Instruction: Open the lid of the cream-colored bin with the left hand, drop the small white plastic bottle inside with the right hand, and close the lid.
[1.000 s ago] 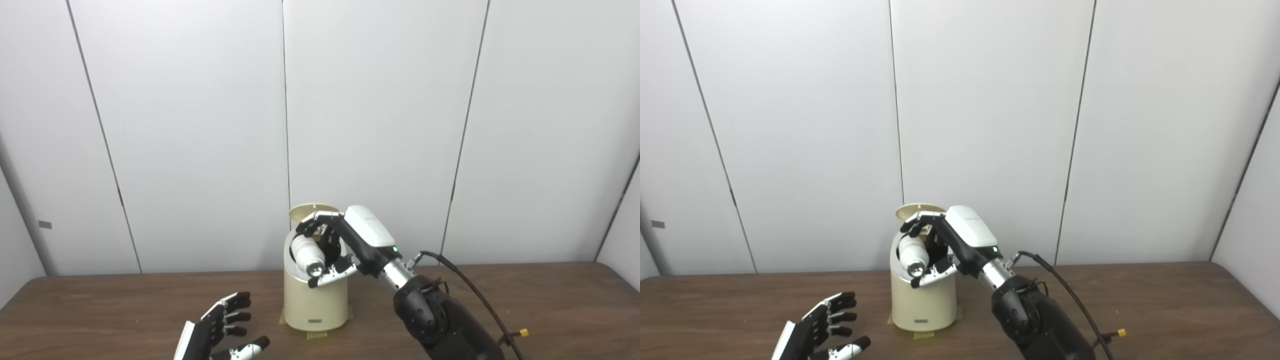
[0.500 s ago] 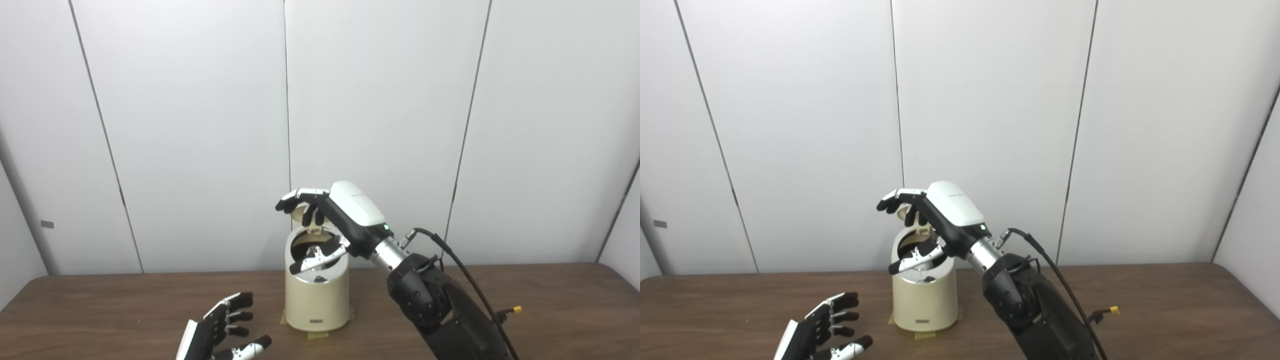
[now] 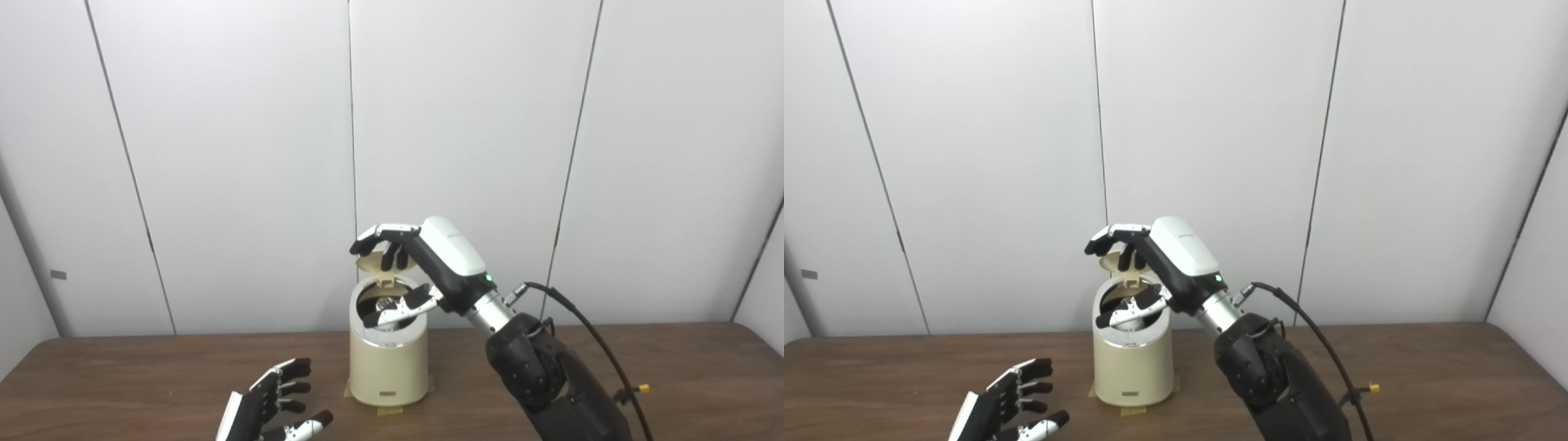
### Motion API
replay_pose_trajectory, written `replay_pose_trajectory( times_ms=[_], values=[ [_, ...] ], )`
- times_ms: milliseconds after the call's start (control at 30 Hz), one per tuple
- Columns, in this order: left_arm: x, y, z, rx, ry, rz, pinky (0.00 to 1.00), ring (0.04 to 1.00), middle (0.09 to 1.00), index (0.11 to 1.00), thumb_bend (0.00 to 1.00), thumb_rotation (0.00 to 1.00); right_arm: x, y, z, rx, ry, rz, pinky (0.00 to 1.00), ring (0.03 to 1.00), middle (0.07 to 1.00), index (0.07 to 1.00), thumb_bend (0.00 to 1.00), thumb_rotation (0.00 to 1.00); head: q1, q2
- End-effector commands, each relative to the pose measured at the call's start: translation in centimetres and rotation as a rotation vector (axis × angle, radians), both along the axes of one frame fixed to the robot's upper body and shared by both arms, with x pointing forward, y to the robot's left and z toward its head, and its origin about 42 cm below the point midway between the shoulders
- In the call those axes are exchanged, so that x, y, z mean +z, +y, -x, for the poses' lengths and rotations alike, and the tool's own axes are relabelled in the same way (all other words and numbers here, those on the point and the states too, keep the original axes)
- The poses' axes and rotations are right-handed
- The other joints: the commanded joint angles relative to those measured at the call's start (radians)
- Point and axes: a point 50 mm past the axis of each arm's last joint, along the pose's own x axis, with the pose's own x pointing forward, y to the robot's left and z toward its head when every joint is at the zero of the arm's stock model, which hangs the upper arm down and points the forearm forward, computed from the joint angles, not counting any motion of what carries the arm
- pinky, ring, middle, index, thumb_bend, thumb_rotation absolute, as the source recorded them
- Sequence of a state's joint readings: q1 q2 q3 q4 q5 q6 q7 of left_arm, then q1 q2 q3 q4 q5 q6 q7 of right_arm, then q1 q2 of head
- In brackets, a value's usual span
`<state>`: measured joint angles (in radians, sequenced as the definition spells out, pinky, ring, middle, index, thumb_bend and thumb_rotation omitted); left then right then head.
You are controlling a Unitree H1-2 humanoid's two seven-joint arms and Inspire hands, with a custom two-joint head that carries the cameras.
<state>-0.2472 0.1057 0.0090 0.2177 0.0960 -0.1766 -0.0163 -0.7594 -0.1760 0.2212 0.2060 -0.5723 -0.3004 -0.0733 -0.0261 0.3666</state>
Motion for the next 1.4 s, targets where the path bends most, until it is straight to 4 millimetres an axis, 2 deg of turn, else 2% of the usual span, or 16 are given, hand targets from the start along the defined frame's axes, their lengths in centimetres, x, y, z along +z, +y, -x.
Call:
replay_pose_trajectory(
  times_ms=[0,67,100,133,233,267,333,467,533,633,800,967,1100,1167,1267,1367],
  values=[
    [0.7,-0.4,-0.5,-0.005,-0.04,0.001,0.61,0.726,0.791,0.796,0.72,0.08,1.4,-1.0,1.0,0.029,-0.062,-0.154,0.31,0.416,0.562,0.604,0.7,0.15,0.004,-0.001],
    [0.8,-0.4,-0.5,-0.005,-0.044,0.002,0.62,0.727,0.79,0.795,0.71,0.08,0.1,-2.4,1.6,0.025,-0.019,-0.272,0.31,0.425,0.557,0.605,0.66,0.13,0.006,-0.001],
    [0.9,-0.4,-0.5,-0.004,-0.044,0.008,0.62,0.729,0.791,0.796,0.71,0.08,-0.9,-3.4,1.9,0.005,0.002,-0.324,0.32,0.434,0.562,0.54,0.57,0.14,0.009,-0.001],
    [1.0,-0.3,-0.4,-0.004,-0.046,0.013,0.62,0.728,0.791,0.796,0.72,0.09,-2.2,-4.6,2.1,-0.024,0.05,-0.38,0.34,0.46,0.574,0.518,0.54,0.15,0.009,0.0],
    [1.1,-0.3,-0.4,-0.01,-0.054,0.03,0.62,0.729,0.789,0.802,0.72,0.08,-6.1,-8.0,3.3,-0.08,0.234,-0.502,0.43,0.558,0.661,0.5,0.51,0.17,0.01,0.001],
    [1.1,-0.3,-0.4,-0.013,-0.057,0.033,0.62,0.726,0.785,0.8,0.72,0.08,-7.3,-9.1,3.9,-0.083,0.288,-0.529,0.45,0.578,0.71,0.656,0.58,0.32,0.011,0.001],
    [1.1,-0.2,-0.4,-0.017,-0.06,0.037,0.62,0.725,0.785,0.801,0.72,0.08,-9.2,-10.6,4.7,-0.091,0.358,-0.55,0.51,0.625,0.795,0.825,0.66,0.46,0.014,0.0],
    [1.2,-0.2,-0.3,-0.021,-0.067,0.038,0.62,0.727,0.788,0.806,0.71,0.09,-12.3,-12.7,5.6,-0.1,0.437,-0.574,0.58,0.71,0.851,0.883,0.77,0.51,0.023,0.001],
    [1.3,-0.2,-0.3,-0.019,-0.071,0.04,0.62,0.725,0.787,0.807,0.72,0.09,-13.8,-13.6,6.0,-0.105,0.464,-0.6,0.61,0.743,0.875,0.894,0.78,0.47,0.031,0.001],
    [1.3,-0.3,-0.2,-0.014,-0.079,0.048,0.61,0.718,0.782,0.806,0.73,0.1,-15.5,-14.3,6.3,-0.106,0.491,-0.647,0.62,0.734,0.867,0.893,0.78,0.4,0.044,0.001],
    [1.3,-0.4,-0.1,-0.015,-0.08,0.053,0.62,0.722,0.784,0.81,0.73,0.11,-16.9,-14.4,6.5,-0.093,0.493,-0.705,0.62,0.716,0.84,0.879,0.82,0.35,0.052,0.003],
    [1.4,-0.4,0.0,-0.026,-0.078,0.062,0.64,0.741,0.795,0.823,0.72,0.11,-17.5,-14.5,6.3,-0.095,0.491,-0.709,0.62,0.713,0.837,0.868,0.84,0.36,0.057,0.007],
    [1.8,-0.3,-0.2,-0.025,-0.085,0.048,0.66,0.754,0.804,0.844,0.74,0.15,-17.6,-14.4,6.2,-0.093,0.499,-0.712,0.62,0.712,0.837,0.869,0.83,0.36,0.066,0.007],
    [2.7,-0.1,-0.7,-0.04,-0.1,0.03,0.72,0.797,0.835,0.875,0.79,0.23,-17.7,-14.3,6.3,-0.092,0.511,-0.728,0.63,0.714,0.836,0.87,0.84,0.35,0.077,0.004],
    [6.1,0.2,-2.7,-0.067,-0.165,-0.047,0.77,0.825,0.855,0.893,0.84,0.27,-18.1,-14.4,6.3,-0.097,0.523,-0.749,0.65,0.723,0.838,0.867,0.85,0.34,0.089,0.0],
    [8.7,0.2,-4.2,-0.079,-0.211,-0.084,0.74,0.823,0.86,0.891,0.89,0.29,-18.2,-14.4,6.3,-0.094,0.53,-0.762,0.65,0.728,0.842,0.866,0.85,0.34,0.099,-0.005]
  ],
)
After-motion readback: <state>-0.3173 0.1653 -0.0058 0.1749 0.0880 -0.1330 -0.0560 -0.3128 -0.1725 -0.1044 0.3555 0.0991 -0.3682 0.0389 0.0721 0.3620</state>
